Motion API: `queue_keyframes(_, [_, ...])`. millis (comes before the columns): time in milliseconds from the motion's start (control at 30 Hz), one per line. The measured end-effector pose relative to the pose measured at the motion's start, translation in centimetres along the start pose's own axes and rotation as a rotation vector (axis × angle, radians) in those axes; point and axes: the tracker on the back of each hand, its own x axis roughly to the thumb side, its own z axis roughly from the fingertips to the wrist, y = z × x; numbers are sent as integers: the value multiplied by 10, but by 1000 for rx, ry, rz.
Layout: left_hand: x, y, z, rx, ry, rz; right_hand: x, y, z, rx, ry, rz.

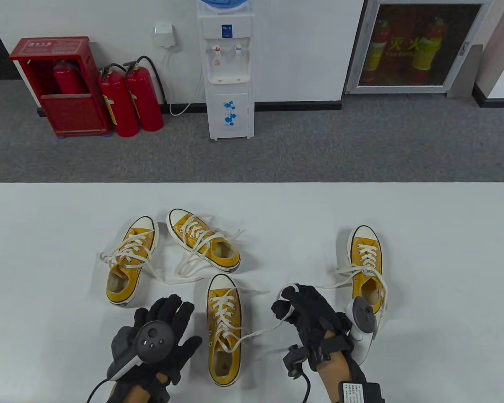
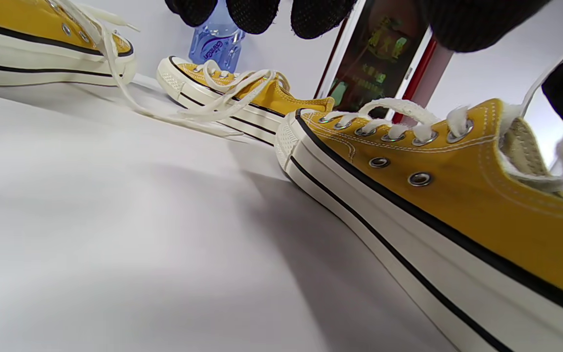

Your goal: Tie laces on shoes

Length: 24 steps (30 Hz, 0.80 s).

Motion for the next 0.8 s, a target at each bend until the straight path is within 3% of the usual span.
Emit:
queue_keyframes(367, [15,7,-25,-30,143,195,-6,-7,-3,-56,34,47])
queue_keyframes(533, [31,7,-51,-125,276,295,-10,-8,-5,-63,46,110])
queue_keyframes(733, [53,0,-72,-212,413,9,-12,-9,-7,-53,61,139])
queue_keyframes(800, [59,-4,-74,-185,413,-75,-12,-9,-7,-53,64,142])
